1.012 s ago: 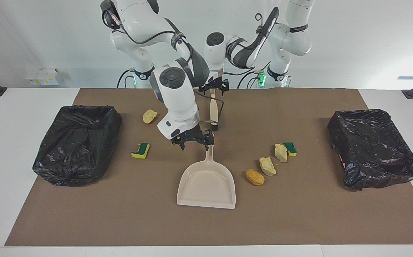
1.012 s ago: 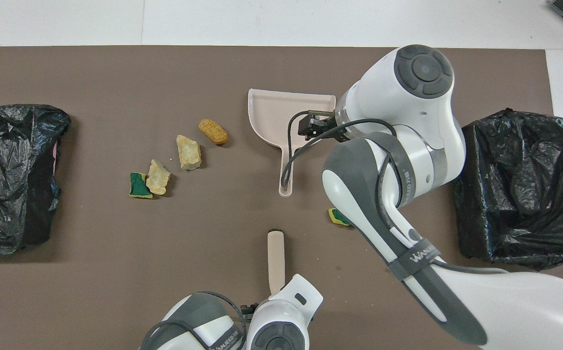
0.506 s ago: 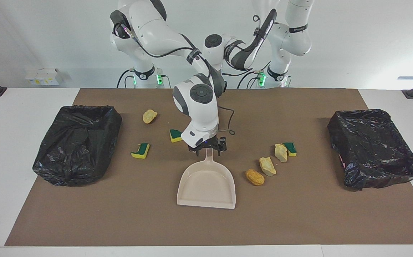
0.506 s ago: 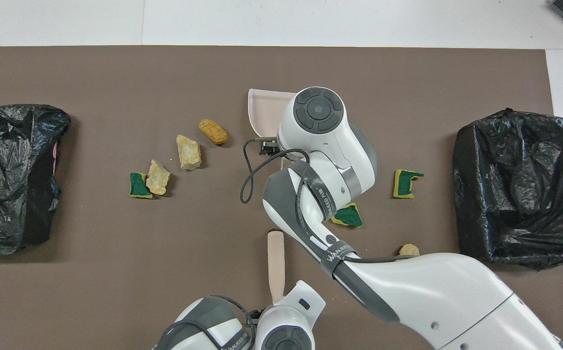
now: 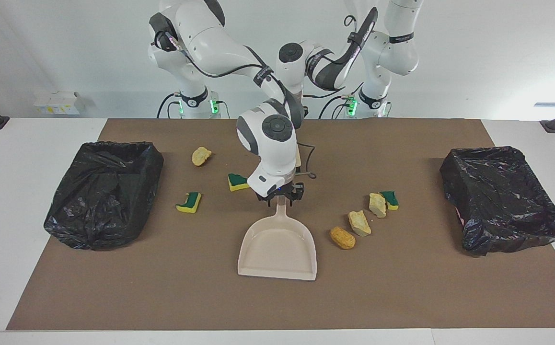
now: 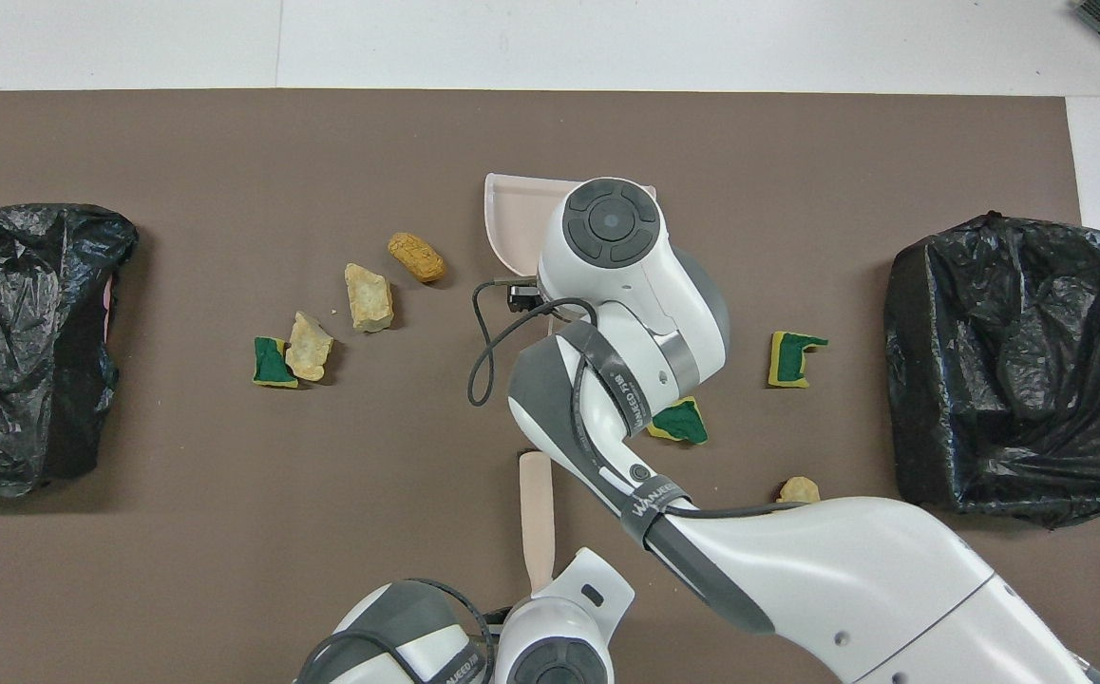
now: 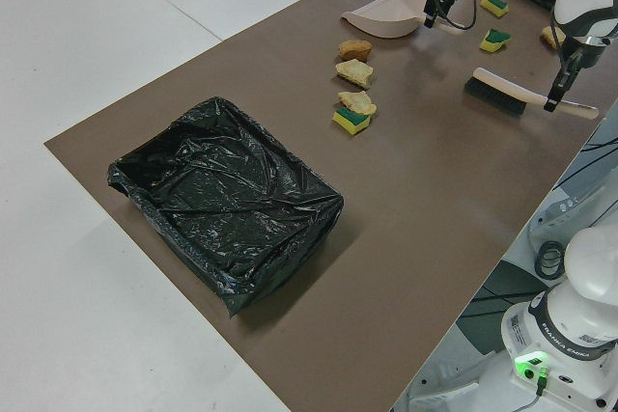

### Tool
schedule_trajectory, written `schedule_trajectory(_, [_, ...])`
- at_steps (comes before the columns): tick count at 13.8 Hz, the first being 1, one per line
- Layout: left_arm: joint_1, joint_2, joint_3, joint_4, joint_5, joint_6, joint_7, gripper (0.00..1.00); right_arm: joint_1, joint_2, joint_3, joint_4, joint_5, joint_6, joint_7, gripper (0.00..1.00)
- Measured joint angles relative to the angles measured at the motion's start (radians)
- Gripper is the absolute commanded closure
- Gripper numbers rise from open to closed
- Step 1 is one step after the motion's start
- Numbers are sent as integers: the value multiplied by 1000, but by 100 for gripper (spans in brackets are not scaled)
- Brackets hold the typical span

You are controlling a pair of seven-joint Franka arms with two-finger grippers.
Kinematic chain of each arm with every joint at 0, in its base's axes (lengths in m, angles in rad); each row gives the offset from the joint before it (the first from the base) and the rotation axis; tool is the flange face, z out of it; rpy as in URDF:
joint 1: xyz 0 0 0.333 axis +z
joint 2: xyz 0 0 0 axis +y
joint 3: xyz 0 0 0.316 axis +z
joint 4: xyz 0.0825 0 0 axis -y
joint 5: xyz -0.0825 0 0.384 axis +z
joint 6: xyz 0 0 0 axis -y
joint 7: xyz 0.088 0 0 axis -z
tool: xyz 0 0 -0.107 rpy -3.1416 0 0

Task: Sweep and dump trash in bin
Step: 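Lift the dustpan with the right gripper while the left gripper grasps the brush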

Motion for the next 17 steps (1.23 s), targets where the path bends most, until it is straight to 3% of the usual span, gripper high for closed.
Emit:
schedule_trajectory(3, [23, -51, 6, 13, -1, -110, 0, 100, 7, -12, -1, -12, -2, -8, 1, 98])
schedule_trajectory(7, [126, -146, 8, 19, -1, -274, 80, 100, -4, -22, -8, -8, -4, -31, 2, 100])
schedule_trajectory(11, [369, -242, 17, 24, -1, -370, 228, 100, -51, -63, -9, -2, -3, -54, -60, 100])
schedule_trajectory(17, [771, -220, 23, 35, -1, -320, 467, 100, -104, -123, -9, -3, 2, -162, -478, 100])
